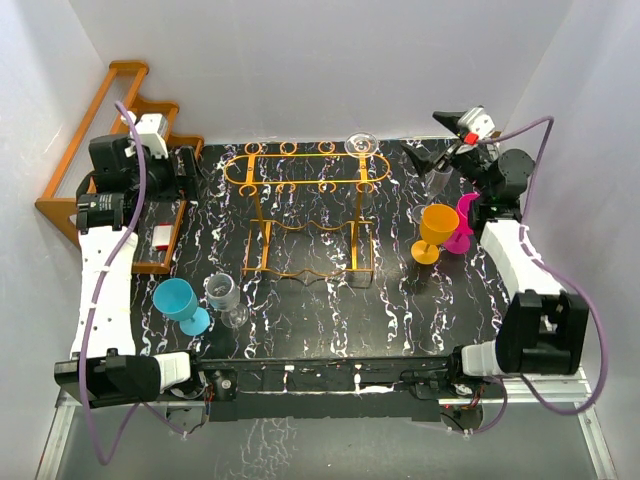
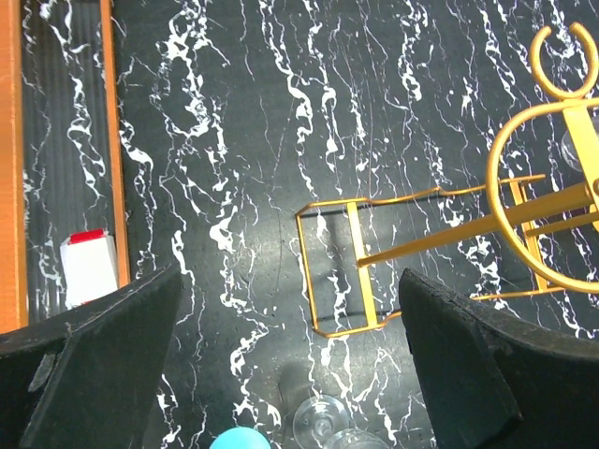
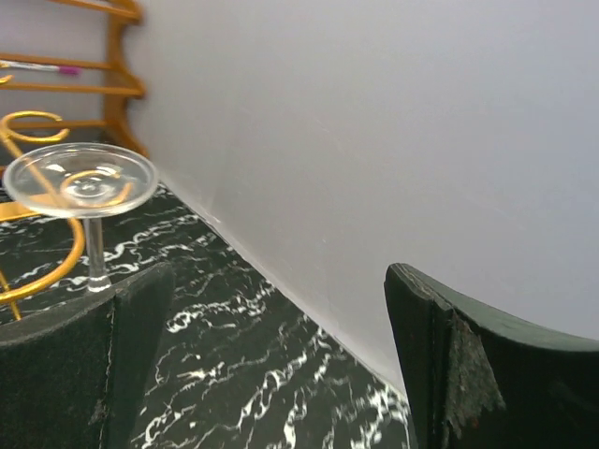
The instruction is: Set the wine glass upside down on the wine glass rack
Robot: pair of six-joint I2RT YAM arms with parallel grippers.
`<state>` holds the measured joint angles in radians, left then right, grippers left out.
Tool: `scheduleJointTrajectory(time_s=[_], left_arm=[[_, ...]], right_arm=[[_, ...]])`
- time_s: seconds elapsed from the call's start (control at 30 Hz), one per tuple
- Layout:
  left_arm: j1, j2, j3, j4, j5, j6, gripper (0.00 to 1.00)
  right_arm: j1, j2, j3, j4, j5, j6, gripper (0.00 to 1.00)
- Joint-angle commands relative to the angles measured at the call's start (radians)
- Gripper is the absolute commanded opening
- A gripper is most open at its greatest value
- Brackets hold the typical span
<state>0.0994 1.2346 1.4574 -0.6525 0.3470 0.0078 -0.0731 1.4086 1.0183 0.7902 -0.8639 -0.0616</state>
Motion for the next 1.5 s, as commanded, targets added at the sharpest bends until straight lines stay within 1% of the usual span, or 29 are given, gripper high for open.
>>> scheduleJointTrajectory(time_s=[0.0, 0.03, 0.1, 0.13, 0.17, 0.2, 0.23, 0.27, 0.33, 0.37, 0.4, 0.43, 0.5, 0.53, 0.57, 0.6, 0.63, 0.67, 0.73, 0.77, 0.8, 0.83, 0.93, 0.97, 1.03, 1.1, 1.2, 1.37, 1.47], left_arm=[[0.028, -0.009, 0.065, -0.051, 0.0, 0.01, 0.97], [0.03, -0.006, 0.07, -0.058, 0.004, 0.012, 0.97], [0.031, 0.0, 0.073, -0.068, 0.007, 0.021, 0.97], [0.031, 0.003, 0.069, -0.069, 0.009, 0.026, 0.97], [0.031, 0.006, 0.066, -0.072, 0.011, 0.029, 0.97], [0.031, 0.009, 0.066, -0.077, 0.015, 0.031, 0.97], [0.032, 0.011, 0.067, -0.083, 0.021, 0.037, 0.97], [0.033, 0.013, 0.07, -0.097, 0.031, 0.049, 0.97], [0.035, 0.029, 0.105, -0.154, 0.052, 0.085, 0.97], [0.035, 0.037, 0.12, -0.181, 0.054, 0.095, 0.97], [0.036, 0.041, 0.125, -0.196, 0.049, 0.102, 0.97], [0.036, 0.038, 0.118, -0.201, 0.042, 0.105, 0.97], [0.038, 0.025, 0.096, -0.194, 0.033, 0.103, 0.97], [0.037, 0.02, 0.088, -0.191, 0.031, 0.099, 0.97], [0.04, 0.017, 0.084, -0.19, 0.026, 0.094, 0.97], [0.042, 0.015, 0.083, -0.19, 0.017, 0.089, 0.97], [0.044, 0.013, 0.084, -0.191, 0.002, 0.085, 0.97], [0.047, 0.011, 0.084, -0.189, -0.028, 0.081, 0.97], [0.046, 0.003, 0.081, -0.177, -0.087, 0.069, 0.97], [0.048, -0.003, 0.078, -0.169, -0.116, 0.061, 0.97], [0.05, -0.009, 0.075, -0.16, -0.146, 0.053, 0.97], [0.052, -0.014, 0.072, -0.15, -0.176, 0.046, 0.97], [0.057, -0.027, 0.061, -0.119, -0.243, 0.026, 0.97], [0.059, -0.027, 0.06, -0.112, -0.26, 0.021, 0.97], [0.06, -0.022, 0.066, -0.113, -0.247, 0.022, 0.97], [0.06, -0.019, 0.074, -0.123, -0.221, 0.02, 0.97], [0.06, -0.023, 0.075, -0.124, -0.214, 0.02, 0.97], [0.061, -0.024, 0.062, -0.125, -0.22, 0.026, 0.97], [0.061, -0.024, 0.054, -0.126, -0.209, 0.027, 0.97]], right_arm=[[0.009, -0.177, 0.033, -0.399, 0.291, -0.109, 0.99], [0.012, -0.219, 0.01, -0.402, 0.322, -0.082, 0.98], [0.019, -0.295, -0.05, -0.351, 0.466, 0.023, 0.98], [0.02, -0.325, -0.07, -0.335, 0.532, 0.091, 0.98], [0.02, -0.345, -0.069, -0.36, 0.633, 0.205, 0.98], [0.019, -0.356, -0.031, -0.448, 0.735, 0.31, 0.98], [0.02, -0.348, 0.039, -0.614, 0.829, 0.388, 0.99], [0.02, -0.316, 0.147, -0.818, 0.865, 0.423, 0.98], [0.027, -0.223, 0.359, -1.158, 0.836, 0.385, 0.98], [0.038, -0.184, 0.429, -1.283, 0.817, 0.36, 0.99], [0.041, -0.183, 0.451, -1.305, 0.784, 0.332, 0.98], [0.042, -0.21, 0.421, -1.265, 0.772, 0.316, 0.98], [0.041, -0.28, 0.33, -1.147, 0.771, 0.336, 0.98], [0.041, -0.286, 0.33, -1.14, 0.757, 0.336, 0.98], [0.041, -0.261, 0.366, -1.169, 0.748, 0.336, 0.98], [0.041, -0.215, 0.424, -1.238, 0.757, 0.332, 0.98], [0.041, -0.154, 0.495, -1.308, 0.764, 0.318, 0.96], [0.041, -0.101, 0.558, -1.379, 0.762, 0.303, 0.81], [0.041, -0.028, 0.641, -1.462, 0.772, 0.294, 0.43], [0.042, -0.009, 0.66, -1.482, 0.765, 0.297, 0.34], [0.042, 0.007, 0.673, -1.497, 0.759, 0.298, 0.32], [0.044, 0.022, 0.685, -1.513, 0.757, 0.298, 0.32], [0.064, 0.08, 0.733, -1.57, 0.766, 0.286, 0.39], [0.103, 0.104, 0.751, -1.592, 0.786, 0.275, 0.42], [0.17, 0.138, 0.77, -1.623, 0.892, 0.261, 0.45], [0.208, 0.153, 0.751, -1.616, 0.973, 0.259, 0.46], [0.209, 0.178, 0.728, -1.599, 1.003, 0.262, 0.45], [0.209, 0.196, 0.707, -1.569, 1.076, 0.258, 0.4], [0.209, 0.206, 0.706, -1.556, 1.108, 0.253, 0.39]])
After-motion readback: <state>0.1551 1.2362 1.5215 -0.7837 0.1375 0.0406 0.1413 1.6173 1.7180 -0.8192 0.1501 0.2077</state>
